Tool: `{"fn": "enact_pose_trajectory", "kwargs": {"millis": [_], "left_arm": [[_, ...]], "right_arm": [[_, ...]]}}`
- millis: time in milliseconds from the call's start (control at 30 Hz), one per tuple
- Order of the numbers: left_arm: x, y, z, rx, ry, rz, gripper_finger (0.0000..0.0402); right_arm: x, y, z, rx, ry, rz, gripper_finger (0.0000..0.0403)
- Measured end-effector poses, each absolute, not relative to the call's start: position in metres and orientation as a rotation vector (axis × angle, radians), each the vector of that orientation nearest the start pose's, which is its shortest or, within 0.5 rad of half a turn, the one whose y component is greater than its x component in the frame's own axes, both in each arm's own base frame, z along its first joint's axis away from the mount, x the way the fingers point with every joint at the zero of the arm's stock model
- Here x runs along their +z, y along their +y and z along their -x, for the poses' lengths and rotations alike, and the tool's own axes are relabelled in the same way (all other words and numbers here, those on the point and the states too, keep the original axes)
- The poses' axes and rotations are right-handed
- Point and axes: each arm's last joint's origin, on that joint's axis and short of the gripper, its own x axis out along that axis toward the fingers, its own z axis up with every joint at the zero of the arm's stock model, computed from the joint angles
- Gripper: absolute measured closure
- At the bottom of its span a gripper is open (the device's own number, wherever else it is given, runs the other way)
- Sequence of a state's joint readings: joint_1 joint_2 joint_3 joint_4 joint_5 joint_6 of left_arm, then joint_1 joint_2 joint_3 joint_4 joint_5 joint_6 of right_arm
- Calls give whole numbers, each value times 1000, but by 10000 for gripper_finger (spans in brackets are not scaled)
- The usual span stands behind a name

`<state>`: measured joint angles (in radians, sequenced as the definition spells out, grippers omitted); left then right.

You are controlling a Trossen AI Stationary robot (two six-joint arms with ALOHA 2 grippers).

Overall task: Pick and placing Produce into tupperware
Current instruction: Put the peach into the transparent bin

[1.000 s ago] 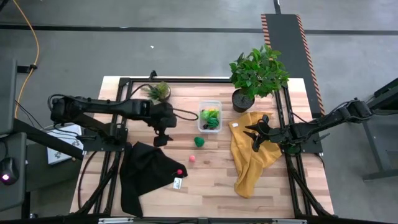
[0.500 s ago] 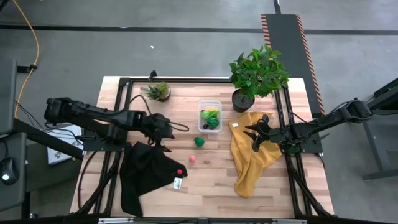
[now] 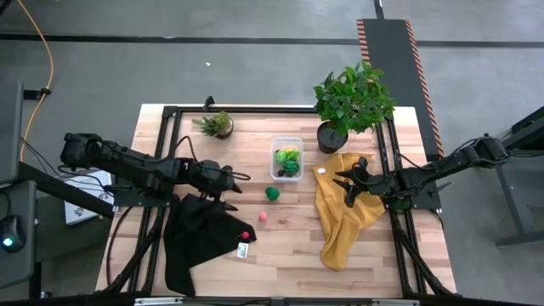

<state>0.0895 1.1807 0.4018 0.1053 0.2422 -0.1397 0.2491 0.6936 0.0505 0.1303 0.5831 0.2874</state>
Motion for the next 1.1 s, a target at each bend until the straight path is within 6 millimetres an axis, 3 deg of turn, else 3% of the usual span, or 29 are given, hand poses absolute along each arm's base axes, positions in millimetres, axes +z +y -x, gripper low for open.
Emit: {"fn": "enact_pose_trajectory", "kwargs": {"millis": [533,1100], "left_arm": [[135,12,-195,-82,544,103,76],[112,13,-212,-156,513,-27,76]], "right_arm": [[128,16,-129,-390,418,-72,289],[128,16,-129,-390,418,-72,289]]}}
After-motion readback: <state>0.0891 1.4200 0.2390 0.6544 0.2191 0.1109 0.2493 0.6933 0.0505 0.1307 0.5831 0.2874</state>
